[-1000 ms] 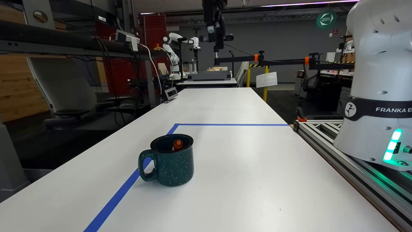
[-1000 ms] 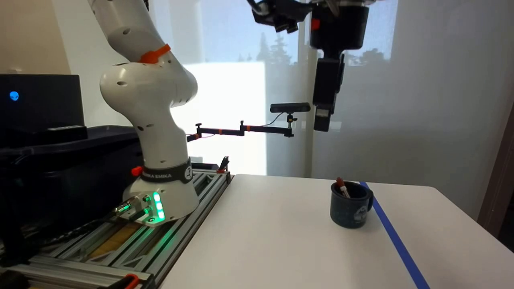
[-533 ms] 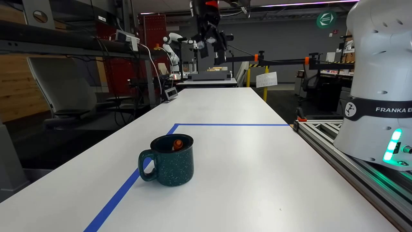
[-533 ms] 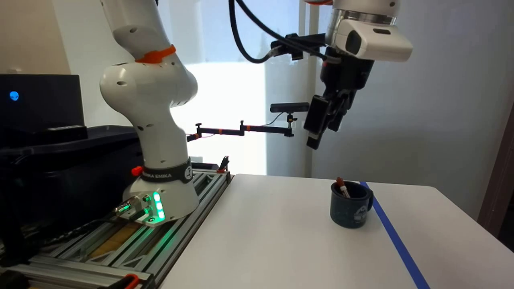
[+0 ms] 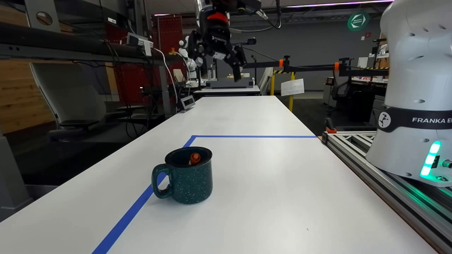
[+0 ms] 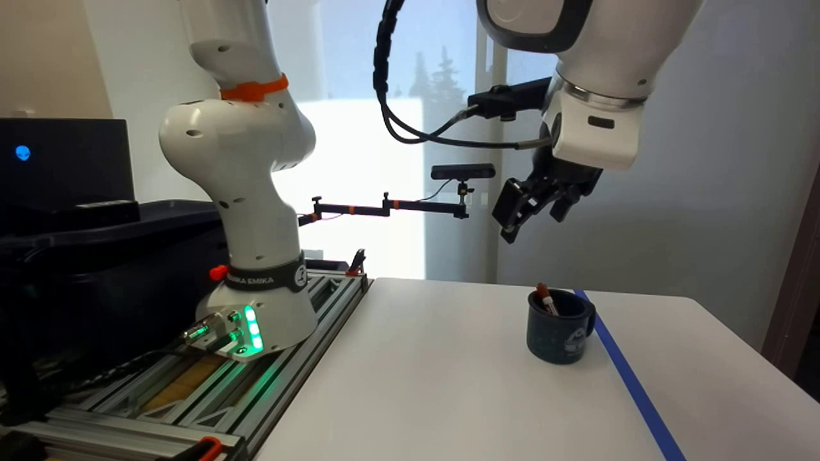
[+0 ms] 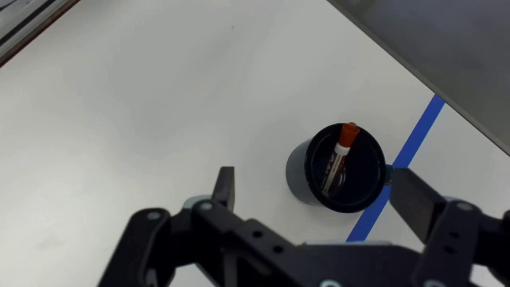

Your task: Put the marker on the table

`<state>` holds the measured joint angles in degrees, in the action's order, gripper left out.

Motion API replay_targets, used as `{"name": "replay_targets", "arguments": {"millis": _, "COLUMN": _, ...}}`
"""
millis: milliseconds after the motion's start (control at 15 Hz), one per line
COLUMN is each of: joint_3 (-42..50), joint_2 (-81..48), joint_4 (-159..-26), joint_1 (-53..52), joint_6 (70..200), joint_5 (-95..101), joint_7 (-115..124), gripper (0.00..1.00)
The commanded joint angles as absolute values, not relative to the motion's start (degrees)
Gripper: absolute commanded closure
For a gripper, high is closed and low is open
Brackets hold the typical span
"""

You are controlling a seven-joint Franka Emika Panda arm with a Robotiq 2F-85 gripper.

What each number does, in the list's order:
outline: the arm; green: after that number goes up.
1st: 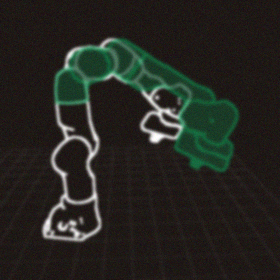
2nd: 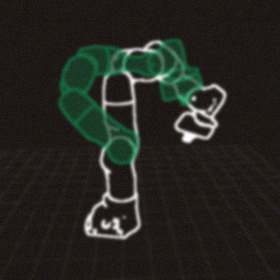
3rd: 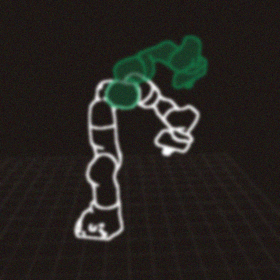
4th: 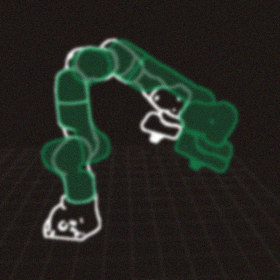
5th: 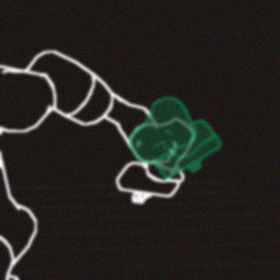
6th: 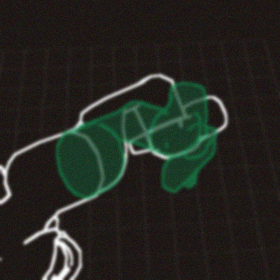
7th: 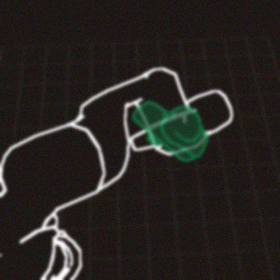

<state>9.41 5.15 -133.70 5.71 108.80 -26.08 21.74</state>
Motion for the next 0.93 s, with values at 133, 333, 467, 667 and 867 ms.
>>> {"name": "replay_targets", "arguments": {"millis": 133, "joint_3": 7.16, "joint_2": 0.18, "joint_4": -131.69, "joint_1": 5.58, "joint_6": 109.93, "joint_5": -35.63, "joint_7": 28.76, "gripper": 0.0}}
{"name": "replay_targets", "arguments": {"millis": 333, "joint_3": 5.91, "joint_2": -1.98, "joint_4": -131.85, "joint_1": 4.98, "joint_6": 113.98, "joint_5": -37.13, "joint_7": 28.21, "gripper": 0.0}}
{"name": "replay_targets", "arguments": {"millis": 467, "joint_3": 5.15, "joint_2": -3.39, "joint_4": -131.74, "joint_1": 4.5, "joint_6": 116.09, "joint_5": -36.87, "joint_7": 27.83, "gripper": 0.0}}
{"name": "replay_targets", "arguments": {"millis": 667, "joint_3": 4.14, "joint_2": -5.23, "joint_4": -131.39, "joint_1": 3.92, "joint_6": 118.11, "joint_5": -36.67, "joint_7": 27.8, "gripper": 0.0}}
{"name": "replay_targets", "arguments": {"millis": 867, "joint_3": 3.31, "joint_2": -6.92, "joint_4": -130.85, "joint_1": 3.14, "joint_6": 119.59, "joint_5": -36.59, "joint_7": 27.84, "gripper": 0.0}}
